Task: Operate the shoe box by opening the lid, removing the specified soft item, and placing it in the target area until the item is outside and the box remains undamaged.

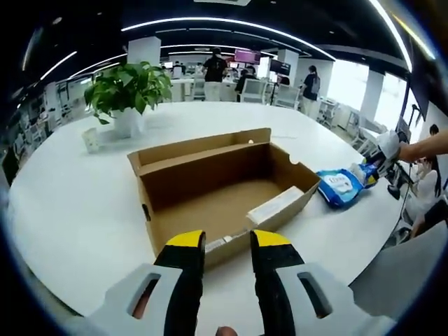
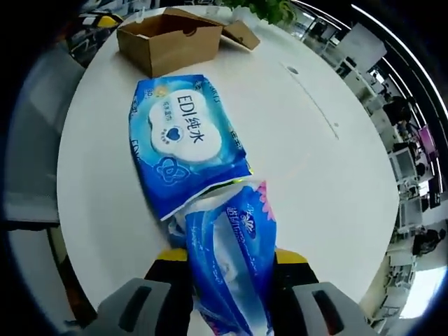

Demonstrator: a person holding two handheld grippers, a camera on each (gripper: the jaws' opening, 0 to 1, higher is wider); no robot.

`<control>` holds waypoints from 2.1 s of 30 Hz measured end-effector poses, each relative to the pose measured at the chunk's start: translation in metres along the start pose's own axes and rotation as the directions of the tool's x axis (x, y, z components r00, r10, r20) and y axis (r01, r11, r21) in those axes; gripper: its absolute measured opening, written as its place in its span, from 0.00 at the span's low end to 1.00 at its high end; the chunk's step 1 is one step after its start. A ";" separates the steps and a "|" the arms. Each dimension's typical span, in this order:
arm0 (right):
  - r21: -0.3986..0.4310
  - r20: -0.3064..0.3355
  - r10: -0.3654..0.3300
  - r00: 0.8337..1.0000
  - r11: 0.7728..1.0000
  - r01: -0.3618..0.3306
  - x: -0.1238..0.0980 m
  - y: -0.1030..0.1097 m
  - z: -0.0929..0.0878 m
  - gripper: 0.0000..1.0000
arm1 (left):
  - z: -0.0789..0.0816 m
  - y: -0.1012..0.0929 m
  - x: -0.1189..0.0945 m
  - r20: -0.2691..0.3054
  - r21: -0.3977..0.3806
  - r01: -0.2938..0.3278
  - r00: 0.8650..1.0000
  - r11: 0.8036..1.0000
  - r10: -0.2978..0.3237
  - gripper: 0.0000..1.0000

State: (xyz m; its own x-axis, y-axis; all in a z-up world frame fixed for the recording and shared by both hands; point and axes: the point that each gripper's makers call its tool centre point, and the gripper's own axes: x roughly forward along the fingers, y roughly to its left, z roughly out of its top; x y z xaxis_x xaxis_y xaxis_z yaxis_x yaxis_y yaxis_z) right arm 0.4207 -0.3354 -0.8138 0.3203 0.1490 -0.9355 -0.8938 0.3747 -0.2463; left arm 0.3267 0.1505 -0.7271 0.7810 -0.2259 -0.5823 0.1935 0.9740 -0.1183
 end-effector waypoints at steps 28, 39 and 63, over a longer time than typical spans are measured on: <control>-0.226 -0.048 -0.039 0.998 0.974 0.027 -0.013 0.002 0.009 0.35 | 0.002 0.001 0.002 0.019 -0.006 0.019 1.000 1.000 -0.018 0.26; -0.185 -0.030 -0.058 0.998 0.981 0.052 -0.033 -0.009 0.016 0.35 | 0.007 -0.001 0.002 0.044 -0.025 0.030 0.999 0.999 -0.029 0.27; -0.149 0.134 -0.054 0.989 0.986 0.074 -0.042 -0.013 0.128 0.34 | 0.016 -0.007 -0.001 0.086 -0.044 0.064 0.995 0.997 -0.060 0.29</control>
State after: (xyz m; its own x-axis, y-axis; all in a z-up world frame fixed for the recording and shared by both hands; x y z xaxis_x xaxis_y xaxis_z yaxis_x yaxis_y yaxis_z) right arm 0.4587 -0.2296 -0.7391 0.4069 0.2503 -0.8785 -0.9046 0.2440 -0.3495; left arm 0.3340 0.1436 -0.7132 0.8158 -0.2849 -0.5032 0.2167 0.9574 -0.1907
